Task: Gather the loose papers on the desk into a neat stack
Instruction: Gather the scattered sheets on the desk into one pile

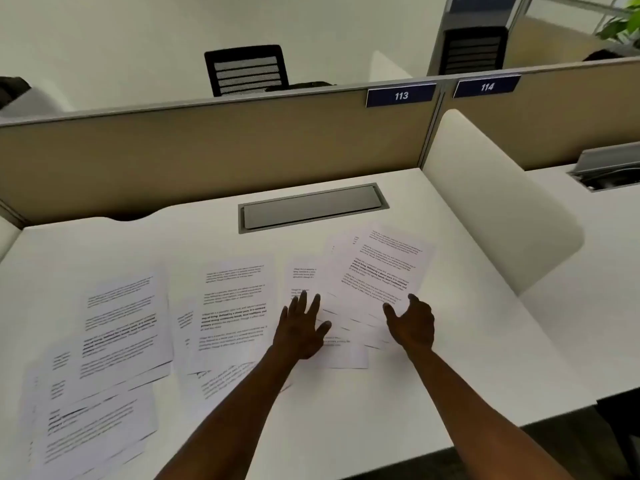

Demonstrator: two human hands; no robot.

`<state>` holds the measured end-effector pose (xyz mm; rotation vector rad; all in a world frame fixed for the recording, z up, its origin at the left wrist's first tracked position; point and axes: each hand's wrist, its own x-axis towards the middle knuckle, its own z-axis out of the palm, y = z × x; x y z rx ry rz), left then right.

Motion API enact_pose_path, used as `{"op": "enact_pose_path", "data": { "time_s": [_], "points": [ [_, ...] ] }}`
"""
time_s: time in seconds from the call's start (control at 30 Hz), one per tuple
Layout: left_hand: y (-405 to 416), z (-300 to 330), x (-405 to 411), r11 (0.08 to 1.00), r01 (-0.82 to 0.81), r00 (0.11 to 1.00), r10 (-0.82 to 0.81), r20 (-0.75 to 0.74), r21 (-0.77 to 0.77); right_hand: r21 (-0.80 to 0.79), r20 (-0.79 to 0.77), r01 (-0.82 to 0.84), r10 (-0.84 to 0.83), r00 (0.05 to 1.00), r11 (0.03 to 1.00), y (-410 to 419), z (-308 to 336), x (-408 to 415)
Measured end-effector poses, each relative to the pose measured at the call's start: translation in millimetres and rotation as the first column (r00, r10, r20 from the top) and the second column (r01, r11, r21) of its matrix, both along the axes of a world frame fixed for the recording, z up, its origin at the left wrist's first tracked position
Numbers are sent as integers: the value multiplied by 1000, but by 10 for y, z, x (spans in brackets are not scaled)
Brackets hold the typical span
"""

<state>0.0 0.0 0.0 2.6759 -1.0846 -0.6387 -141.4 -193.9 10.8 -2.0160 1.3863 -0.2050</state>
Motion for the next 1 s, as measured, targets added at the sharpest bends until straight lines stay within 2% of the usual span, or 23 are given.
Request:
{"op": "enact_pose_path", "data": {
  "time_s": [0.23, 0.4, 0.5, 0.57, 0.63, 0.7, 0.73, 0.83, 0.93, 1.0],
  "points": [
    [-79, -210, -94, 994, 29, 999, -26, -21, 107, -41, -232, -164, 150, 961, 986, -97, -231, 140],
    [-36, -342, -244, 998, 21, 999, -23, 28, 64, -120, -308, -283, 235, 922, 952, -72, -362, 82],
    [16, -361, -283, 999, -27, 999, 28, 33, -29, -126, -271, -339, 296, 916, 932, -65, -409, 13],
    [53, -351, -310, 981, -101, 993, 109, 44, -164, -126, -265, -378, 337, 904, 917, -77, -436, -39],
    [72, -324, -303, 909, -248, 963, 270, 20, -333, -119, -250, -419, 381, 890, 900, -87, -459, -97],
    [72, -300, -254, 830, -371, 918, 397, -28, -417, -105, -224, -452, 422, 879, 886, -97, -479, -149],
    [70, -290, -226, 825, -399, 908, 416, -47, -402, -95, -218, -471, 443, 869, 877, -108, -486, -164],
    [83, -322, -167, 902, -367, 929, 365, -53, -228, -75, -178, -498, 480, 859, 864, -141, -479, -176],
    [97, -377, -176, 936, -316, 948, 317, -21, -156, -78, -43, -349, 347, 937, 934, -142, -451, -98],
    [79, -389, -206, 937, -312, 950, 313, -24, -154, -74, -36, -259, 257, 966, 963, -132, -443, -10]
  ]
}}
